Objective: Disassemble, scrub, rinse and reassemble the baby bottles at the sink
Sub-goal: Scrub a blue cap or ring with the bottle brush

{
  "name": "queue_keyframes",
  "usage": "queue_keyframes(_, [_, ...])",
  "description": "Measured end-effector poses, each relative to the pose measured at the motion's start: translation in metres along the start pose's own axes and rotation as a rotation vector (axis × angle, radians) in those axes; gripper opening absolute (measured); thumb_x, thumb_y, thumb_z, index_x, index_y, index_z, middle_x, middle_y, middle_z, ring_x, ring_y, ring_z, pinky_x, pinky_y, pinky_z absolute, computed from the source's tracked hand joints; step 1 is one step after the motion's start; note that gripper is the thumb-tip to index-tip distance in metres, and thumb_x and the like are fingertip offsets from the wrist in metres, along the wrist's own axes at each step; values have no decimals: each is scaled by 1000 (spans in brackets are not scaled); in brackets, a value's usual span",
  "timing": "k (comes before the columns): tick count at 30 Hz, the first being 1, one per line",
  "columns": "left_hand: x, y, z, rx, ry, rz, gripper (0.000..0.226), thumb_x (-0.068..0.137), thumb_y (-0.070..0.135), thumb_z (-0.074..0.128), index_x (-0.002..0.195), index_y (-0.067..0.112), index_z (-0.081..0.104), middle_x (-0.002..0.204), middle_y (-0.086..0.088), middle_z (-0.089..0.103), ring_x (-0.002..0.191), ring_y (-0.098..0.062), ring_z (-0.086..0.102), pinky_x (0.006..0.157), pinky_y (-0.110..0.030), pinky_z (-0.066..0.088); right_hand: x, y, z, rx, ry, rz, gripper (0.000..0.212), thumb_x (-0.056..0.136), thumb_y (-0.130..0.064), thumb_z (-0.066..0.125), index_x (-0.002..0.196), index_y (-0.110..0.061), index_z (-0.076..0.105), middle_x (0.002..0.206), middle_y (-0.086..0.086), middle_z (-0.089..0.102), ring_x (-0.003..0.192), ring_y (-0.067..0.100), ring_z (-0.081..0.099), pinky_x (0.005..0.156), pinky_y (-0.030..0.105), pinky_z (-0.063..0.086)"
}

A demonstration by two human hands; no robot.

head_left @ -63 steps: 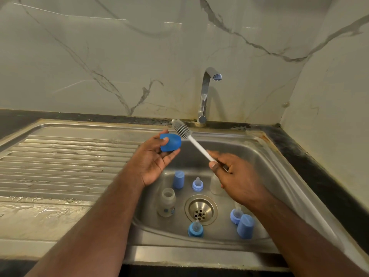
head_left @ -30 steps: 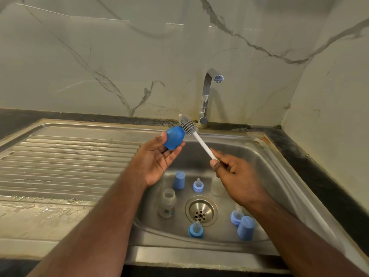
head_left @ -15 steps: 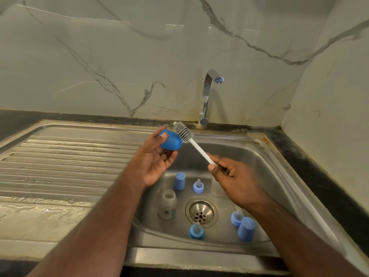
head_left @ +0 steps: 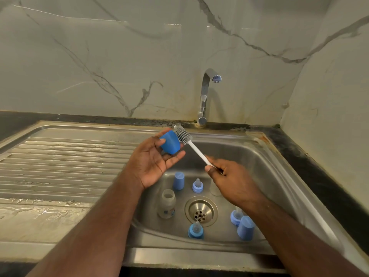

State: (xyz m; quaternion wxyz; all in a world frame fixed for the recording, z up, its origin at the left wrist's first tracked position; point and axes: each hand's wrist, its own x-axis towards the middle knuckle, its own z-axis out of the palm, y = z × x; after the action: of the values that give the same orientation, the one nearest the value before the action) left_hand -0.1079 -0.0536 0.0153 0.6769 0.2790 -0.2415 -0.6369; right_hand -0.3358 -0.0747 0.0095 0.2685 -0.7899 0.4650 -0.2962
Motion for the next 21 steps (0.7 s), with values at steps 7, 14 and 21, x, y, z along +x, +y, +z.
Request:
queue_keyframes(7, [-1, 0, 0, -15, 28, -27, 48, 76, 9, 59, 123, 12, 64, 126, -21, 59, 101, -28, 67, 69, -31, 59, -2, 1, 2, 51, -15, -22, 37, 102, -34, 54, 138, -40, 56, 75, -27, 57, 75, -10, 58, 64, 5, 40])
queue_keyframes(14, [1, 2, -3, 101, 27, -16, 55, 72, 10, 64, 126, 18, 67, 127, -13, 59, 88, -18, 61, 71, -25, 53, 2, 6, -7, 24, 69, 9, 36, 102, -38, 52, 137, -36, 58, 79, -12, 62, 73, 4, 60, 65, 15, 47])
queue_keyframes(21, [3, 3, -5, 126, 193, -3, 59, 71, 15, 77, 127, 10, 59, 122, -15, 53, 83, -15, 56, 64, -23, 52, 3, 10, -15, -31, 85, 9, 38, 104, -32, 48, 142, -36, 52, 84, -12, 62, 74, 8, 58, 63, 18, 43])
